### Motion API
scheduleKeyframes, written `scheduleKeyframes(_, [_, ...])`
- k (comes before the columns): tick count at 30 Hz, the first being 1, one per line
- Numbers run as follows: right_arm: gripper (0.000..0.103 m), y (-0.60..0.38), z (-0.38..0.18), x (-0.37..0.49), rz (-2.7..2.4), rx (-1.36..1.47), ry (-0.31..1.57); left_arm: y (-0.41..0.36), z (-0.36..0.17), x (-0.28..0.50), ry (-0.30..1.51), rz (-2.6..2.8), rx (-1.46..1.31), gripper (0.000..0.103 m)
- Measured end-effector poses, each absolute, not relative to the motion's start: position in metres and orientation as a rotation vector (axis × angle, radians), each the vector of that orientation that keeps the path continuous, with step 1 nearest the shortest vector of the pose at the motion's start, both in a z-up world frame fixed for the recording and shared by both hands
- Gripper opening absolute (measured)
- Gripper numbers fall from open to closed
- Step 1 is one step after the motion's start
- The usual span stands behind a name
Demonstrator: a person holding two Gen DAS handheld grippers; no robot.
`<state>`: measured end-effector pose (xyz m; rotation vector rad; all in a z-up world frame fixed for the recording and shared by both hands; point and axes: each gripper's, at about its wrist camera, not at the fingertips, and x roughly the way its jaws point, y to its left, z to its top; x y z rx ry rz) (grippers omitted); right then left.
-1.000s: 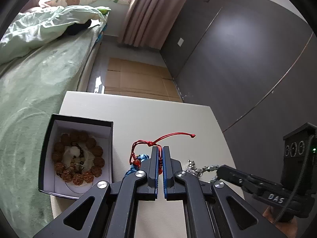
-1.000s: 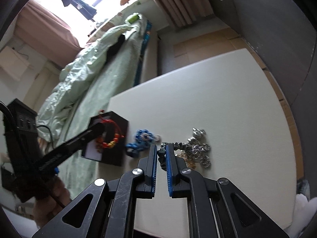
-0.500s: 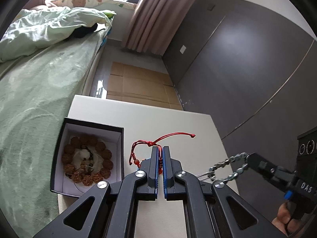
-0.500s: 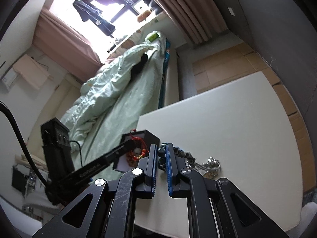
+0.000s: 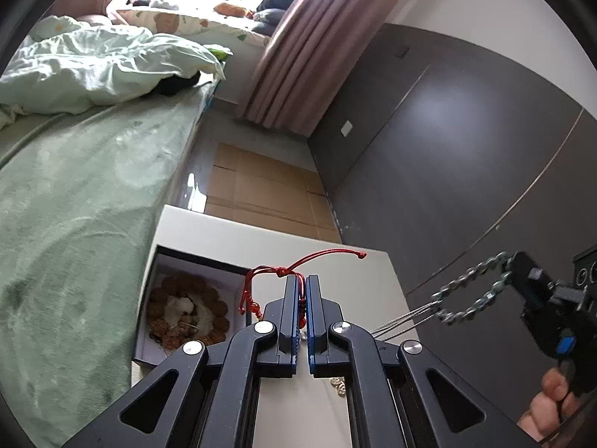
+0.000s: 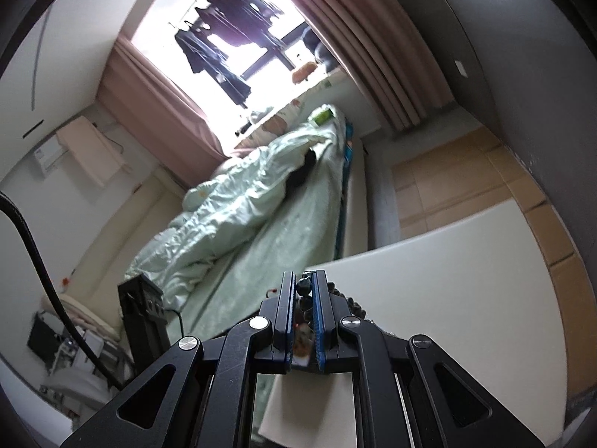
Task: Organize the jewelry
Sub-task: 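Carry the red bracelet toward the black box with the left gripper while the right gripper carries the bead strand, then lower both held items into the black box and open both grippers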
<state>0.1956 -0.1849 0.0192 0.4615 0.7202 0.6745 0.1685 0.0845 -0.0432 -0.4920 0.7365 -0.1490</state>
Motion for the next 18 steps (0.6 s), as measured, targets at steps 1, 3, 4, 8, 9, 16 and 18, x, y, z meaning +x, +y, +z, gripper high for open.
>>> scheduleKeyframes(1, [0.010,-0.184,0.024,0.195,0.675,0.458,0.711,0.086,-0.043,0.168,0.734,-0.147,-0.496,0.003])
scheduleKeyframes(3, [0.010,-0.181,0.034,0.195,0.676,0.440,0.692,0.091,-0.043,0.168,0.732,-0.143,-0.510,0.003])
scheduleKeyframes(4, [0.010,-0.180,0.039,0.194,0.680,0.432,0.684,0.093,-0.043,0.169,0.732,-0.141,-0.513,0.003])
scheduleKeyframes(8, [0.010,-0.172,0.059,0.190,0.693,0.399,0.652,0.103,-0.044,0.169,0.727,-0.117,-0.520,0.003])
scheduleKeyframes(9, [0.010,-0.170,0.062,0.190,0.695,0.394,0.647,0.105,-0.044,0.168,0.725,-0.113,-0.523,0.003])
scheduleKeyframes(16, [0.010,-0.161,0.097,0.184,0.702,0.335,0.606,0.118,-0.042,0.163,0.709,-0.098,-0.553,0.003])
scheduleKeyframes(18, [0.010,-0.157,0.106,0.180,0.702,0.306,0.601,0.122,-0.041,0.162,0.705,-0.094,-0.559,0.003])
